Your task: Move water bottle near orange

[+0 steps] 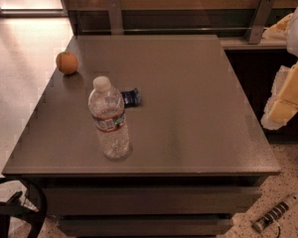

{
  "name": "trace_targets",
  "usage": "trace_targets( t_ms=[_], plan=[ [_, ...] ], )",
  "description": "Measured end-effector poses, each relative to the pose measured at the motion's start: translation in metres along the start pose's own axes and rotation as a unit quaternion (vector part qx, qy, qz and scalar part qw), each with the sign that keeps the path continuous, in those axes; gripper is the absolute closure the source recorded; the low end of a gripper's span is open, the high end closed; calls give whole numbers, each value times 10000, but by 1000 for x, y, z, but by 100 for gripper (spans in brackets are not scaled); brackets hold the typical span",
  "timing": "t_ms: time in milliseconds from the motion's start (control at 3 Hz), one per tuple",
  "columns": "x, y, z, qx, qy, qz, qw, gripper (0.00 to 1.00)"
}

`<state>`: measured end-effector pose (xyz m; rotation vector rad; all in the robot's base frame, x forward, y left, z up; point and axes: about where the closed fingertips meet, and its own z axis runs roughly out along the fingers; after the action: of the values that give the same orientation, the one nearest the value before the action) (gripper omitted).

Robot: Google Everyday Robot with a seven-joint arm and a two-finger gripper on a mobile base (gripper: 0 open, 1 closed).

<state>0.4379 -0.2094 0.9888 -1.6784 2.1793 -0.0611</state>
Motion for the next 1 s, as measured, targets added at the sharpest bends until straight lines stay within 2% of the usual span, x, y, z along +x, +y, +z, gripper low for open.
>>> trace_targets(
  t_ms=[333, 667, 1000],
  plan=[
    [-10, 7, 0, 14, -490, 36, 9988, 0],
    [-30, 10, 16, 117, -1465, 147, 9890, 0],
    [-54, 15, 39, 0, -2372, 88, 9714, 0]
  ],
)
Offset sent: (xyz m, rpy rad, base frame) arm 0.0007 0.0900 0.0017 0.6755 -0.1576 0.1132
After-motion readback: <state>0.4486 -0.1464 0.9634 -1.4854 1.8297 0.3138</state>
